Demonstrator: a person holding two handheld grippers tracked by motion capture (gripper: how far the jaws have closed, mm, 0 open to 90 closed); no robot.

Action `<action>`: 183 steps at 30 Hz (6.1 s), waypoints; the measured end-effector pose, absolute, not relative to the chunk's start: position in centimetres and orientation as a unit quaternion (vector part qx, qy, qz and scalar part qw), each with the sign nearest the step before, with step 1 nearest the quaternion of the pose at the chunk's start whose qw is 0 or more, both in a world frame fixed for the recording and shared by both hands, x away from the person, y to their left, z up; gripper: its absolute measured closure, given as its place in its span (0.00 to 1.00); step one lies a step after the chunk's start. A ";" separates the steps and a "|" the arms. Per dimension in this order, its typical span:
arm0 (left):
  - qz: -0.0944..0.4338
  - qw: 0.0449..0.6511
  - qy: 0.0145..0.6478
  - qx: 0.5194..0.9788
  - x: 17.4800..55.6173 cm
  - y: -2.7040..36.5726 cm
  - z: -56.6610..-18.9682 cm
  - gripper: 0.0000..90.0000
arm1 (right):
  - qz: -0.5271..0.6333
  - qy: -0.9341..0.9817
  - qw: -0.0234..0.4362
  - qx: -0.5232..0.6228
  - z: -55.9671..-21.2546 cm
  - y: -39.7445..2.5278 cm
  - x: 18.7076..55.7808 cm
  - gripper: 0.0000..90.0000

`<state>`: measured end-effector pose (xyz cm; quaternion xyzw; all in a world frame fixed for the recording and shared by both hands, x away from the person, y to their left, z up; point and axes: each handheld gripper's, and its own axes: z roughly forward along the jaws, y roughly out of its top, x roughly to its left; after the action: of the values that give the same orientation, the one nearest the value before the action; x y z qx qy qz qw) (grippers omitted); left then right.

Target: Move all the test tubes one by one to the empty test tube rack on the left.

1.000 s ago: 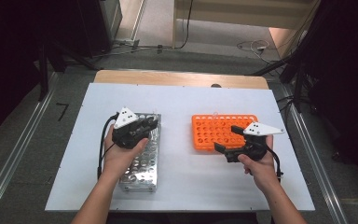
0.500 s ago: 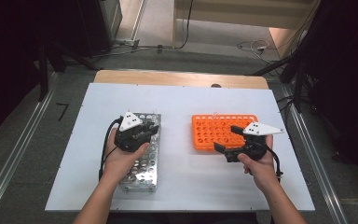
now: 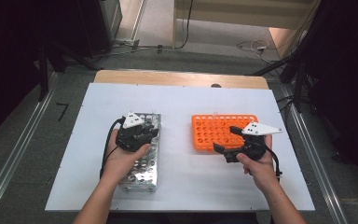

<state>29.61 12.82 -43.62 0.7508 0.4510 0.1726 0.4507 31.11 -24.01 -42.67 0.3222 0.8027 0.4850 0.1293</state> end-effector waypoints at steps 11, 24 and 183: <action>0.170 0.469 0.458 0.735 29.3 13.6 -43.2 0.56 | 0.484 0.804 0.129 0.321 -42.6 -23.9 31.1 0.02; 0.151 0.513 0.435 0.724 27.9 14.6 -42.2 0.10 | 0.477 0.799 0.131 0.343 -42.4 -23.5 32.1 0.02; 0.214 0.561 0.365 0.712 26.1 12.5 -38.6 0.85 | 0.475 0.832 0.087 0.273 -42.4 -23.9 27.1 0.00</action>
<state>26.14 12.51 -38.63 0.7119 0.3647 0.2144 0.5606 27.07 -23.93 -42.38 0.2730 0.8319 0.4752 0.0870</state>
